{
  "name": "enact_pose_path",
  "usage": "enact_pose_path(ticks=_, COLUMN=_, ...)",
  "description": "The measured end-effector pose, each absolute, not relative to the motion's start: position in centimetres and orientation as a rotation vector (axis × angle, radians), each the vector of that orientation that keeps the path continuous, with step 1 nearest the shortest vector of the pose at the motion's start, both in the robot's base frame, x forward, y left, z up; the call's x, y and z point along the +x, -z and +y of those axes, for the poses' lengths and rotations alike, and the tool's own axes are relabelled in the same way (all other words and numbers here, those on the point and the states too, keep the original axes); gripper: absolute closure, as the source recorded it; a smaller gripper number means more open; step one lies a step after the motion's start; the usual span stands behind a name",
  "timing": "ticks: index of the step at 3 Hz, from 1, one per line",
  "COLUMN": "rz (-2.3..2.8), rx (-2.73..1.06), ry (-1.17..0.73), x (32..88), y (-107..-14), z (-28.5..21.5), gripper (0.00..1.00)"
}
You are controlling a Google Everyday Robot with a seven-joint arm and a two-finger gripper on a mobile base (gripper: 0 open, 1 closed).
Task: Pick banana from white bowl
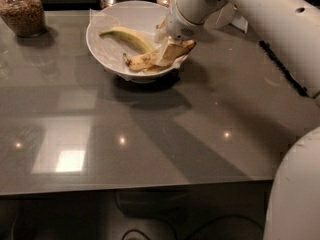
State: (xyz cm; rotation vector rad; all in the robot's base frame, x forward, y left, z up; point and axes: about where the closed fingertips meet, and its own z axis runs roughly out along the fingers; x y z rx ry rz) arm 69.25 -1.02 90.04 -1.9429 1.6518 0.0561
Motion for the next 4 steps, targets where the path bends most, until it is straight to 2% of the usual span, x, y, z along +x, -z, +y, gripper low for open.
enact_pose_path(ticks=1, rz=1.687, rx=-1.947, ry=-0.053, x=69.7, y=-88.5, z=-1.6, gripper=0.40)
enact_pose_path(ticks=2, rz=1.706, rx=-1.949, ry=-0.058, x=69.9, y=-87.5, z=-1.9, gripper=0.45)
enact_pose_path(ticks=4, rz=1.669, rx=-1.943, ry=-0.014, x=69.5, y=-88.9, z=-0.8, gripper=0.85)
